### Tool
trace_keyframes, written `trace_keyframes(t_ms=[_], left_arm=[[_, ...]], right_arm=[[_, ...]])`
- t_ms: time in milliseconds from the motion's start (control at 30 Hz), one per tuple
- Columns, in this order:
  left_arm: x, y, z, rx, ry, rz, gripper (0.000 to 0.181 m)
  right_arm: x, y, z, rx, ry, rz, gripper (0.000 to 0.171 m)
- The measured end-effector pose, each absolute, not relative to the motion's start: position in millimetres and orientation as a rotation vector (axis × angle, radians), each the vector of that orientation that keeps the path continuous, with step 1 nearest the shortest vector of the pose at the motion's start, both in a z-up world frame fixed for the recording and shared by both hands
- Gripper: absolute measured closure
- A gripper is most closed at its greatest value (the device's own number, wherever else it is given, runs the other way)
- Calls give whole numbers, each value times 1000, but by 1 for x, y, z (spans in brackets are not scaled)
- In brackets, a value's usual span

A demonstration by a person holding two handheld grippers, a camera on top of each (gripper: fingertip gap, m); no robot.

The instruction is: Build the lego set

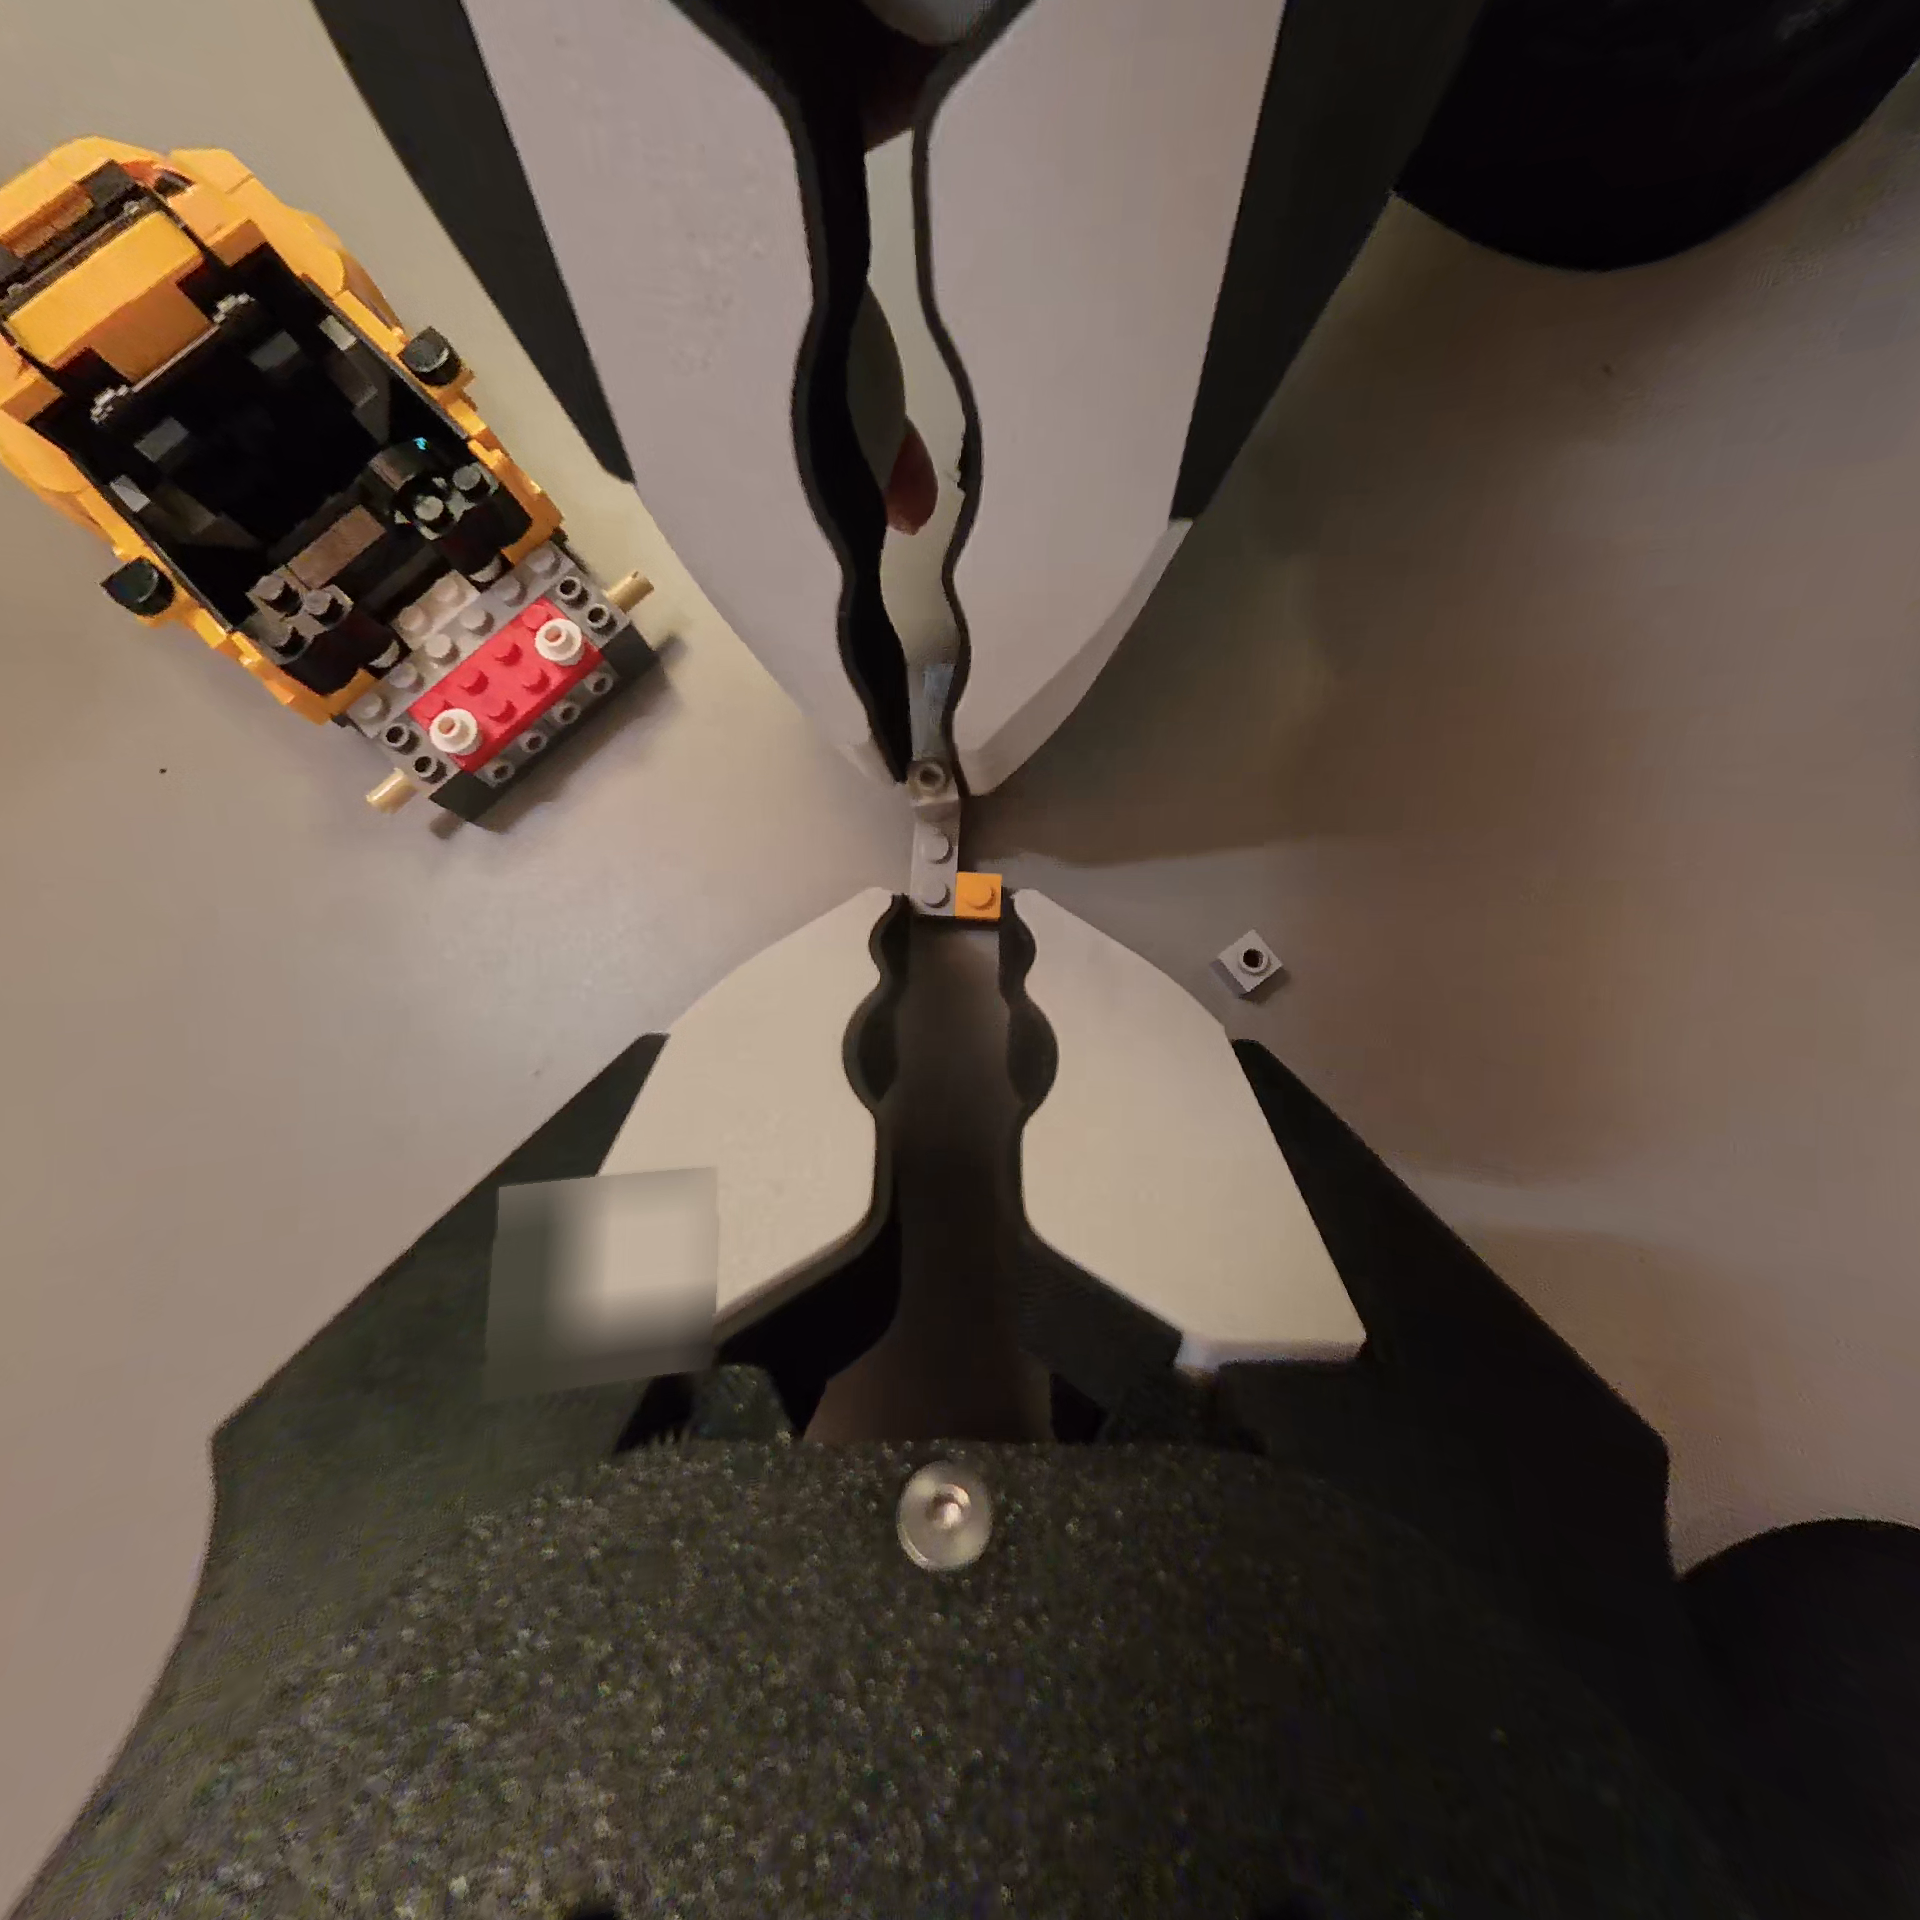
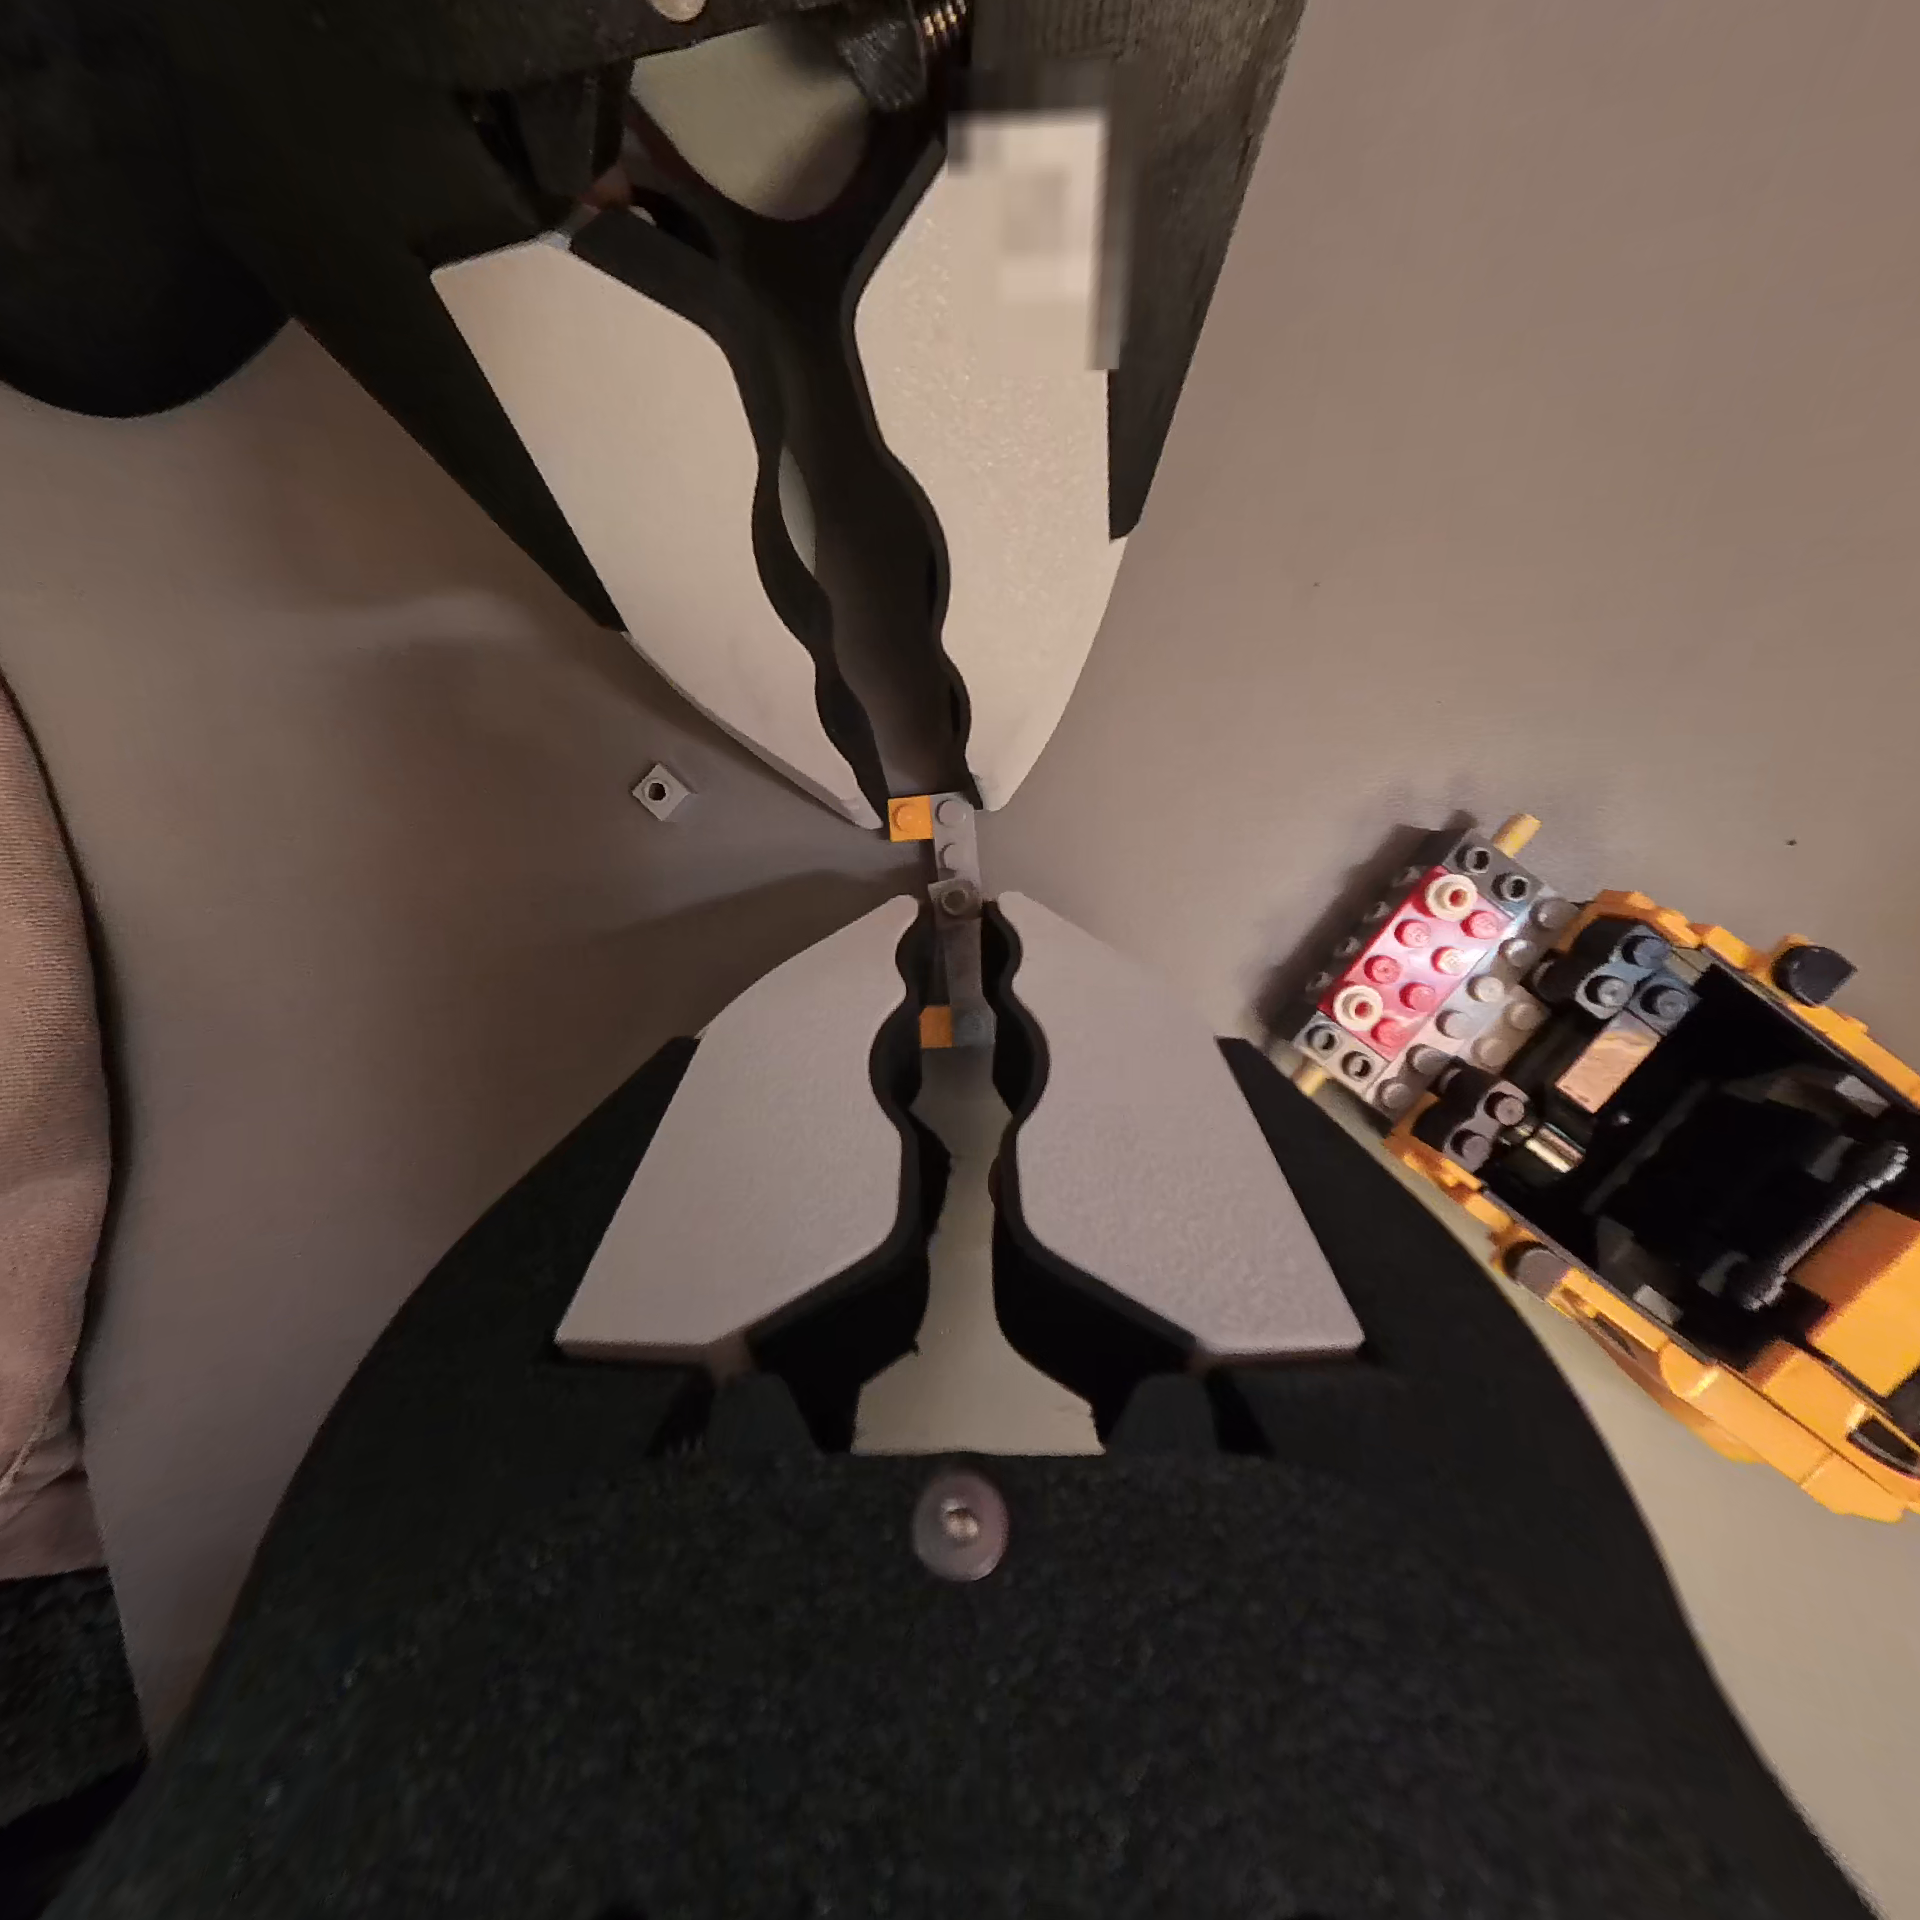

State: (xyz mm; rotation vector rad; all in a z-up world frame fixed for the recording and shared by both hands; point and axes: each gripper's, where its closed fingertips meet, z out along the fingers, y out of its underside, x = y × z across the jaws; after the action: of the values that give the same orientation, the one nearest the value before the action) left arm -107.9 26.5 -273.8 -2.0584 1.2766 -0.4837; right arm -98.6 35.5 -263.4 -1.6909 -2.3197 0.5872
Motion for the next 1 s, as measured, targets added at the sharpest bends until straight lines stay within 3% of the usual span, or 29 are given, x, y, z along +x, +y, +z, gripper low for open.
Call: trace_keyframes(t_ms=[1000], left_arm=[[-107, 27, -273, -2039, 1242, -492, 165]], right_arm=[[-95, 37, -272, -1765, -2386, 467, 164]])
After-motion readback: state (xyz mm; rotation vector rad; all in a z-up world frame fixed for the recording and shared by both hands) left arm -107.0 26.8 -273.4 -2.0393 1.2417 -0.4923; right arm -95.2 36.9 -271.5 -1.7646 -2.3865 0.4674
